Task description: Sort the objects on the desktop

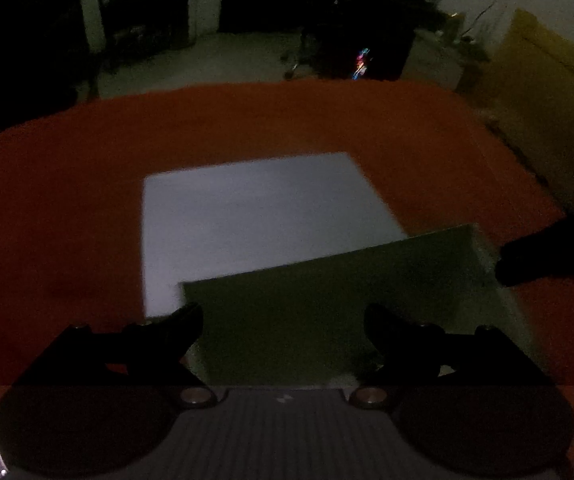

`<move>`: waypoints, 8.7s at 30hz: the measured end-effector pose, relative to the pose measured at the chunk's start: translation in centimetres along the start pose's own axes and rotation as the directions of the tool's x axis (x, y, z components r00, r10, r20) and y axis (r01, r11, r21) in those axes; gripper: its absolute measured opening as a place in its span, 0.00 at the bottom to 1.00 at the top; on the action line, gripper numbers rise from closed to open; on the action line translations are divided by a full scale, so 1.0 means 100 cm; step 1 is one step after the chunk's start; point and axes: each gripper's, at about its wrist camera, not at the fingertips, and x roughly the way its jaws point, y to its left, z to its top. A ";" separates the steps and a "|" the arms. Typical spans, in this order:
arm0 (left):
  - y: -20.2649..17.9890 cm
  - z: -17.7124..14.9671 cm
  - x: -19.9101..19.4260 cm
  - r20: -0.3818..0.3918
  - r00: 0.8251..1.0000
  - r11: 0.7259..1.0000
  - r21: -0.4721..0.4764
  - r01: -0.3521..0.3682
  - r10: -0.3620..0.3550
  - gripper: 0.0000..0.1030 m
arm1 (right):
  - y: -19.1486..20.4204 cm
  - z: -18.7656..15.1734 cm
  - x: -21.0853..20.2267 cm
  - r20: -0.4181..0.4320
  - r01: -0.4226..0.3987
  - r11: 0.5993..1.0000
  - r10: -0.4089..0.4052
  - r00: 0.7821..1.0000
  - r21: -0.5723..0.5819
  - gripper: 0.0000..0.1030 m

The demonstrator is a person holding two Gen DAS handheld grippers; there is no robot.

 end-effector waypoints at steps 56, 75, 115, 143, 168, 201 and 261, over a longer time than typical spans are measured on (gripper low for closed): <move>0.109 0.088 0.231 -0.099 0.995 0.992 -0.123 -0.016 0.004 0.98 | -0.113 0.154 0.197 -0.142 0.166 0.986 -0.164 0.976 -0.003 0.96; 0.093 0.140 0.179 -0.121 0.986 0.984 -0.123 -0.128 0.113 0.96 | -0.075 0.184 0.122 -0.006 0.192 0.981 -0.192 0.981 -0.010 0.96; 0.127 0.124 0.272 -0.094 0.986 0.979 -0.138 -0.151 0.139 1.00 | -0.095 0.169 0.248 -0.026 0.189 0.981 -0.188 0.982 0.044 0.99; 0.080 0.126 0.055 0.009 0.994 0.980 -0.174 -0.102 0.105 0.99 | -0.019 0.155 0.091 0.088 0.088 0.995 -0.091 0.992 0.036 1.00; -0.094 -0.020 0.006 0.007 0.993 0.991 0.063 -0.118 0.118 0.90 | 0.033 -0.037 -0.021 0.083 0.194 0.981 -0.192 0.978 -0.017 0.83; 0.028 -0.033 0.043 0.030 0.998 0.996 -0.074 -0.059 0.062 0.99 | 0.026 -0.037 0.056 0.026 0.229 0.973 -0.230 0.973 0.027 1.00; -0.040 -0.053 0.014 0.048 0.994 0.982 0.154 -0.109 0.102 0.99 | -0.133 -0.157 -0.073 0.103 0.089 0.952 -0.124 0.987 0.293 0.76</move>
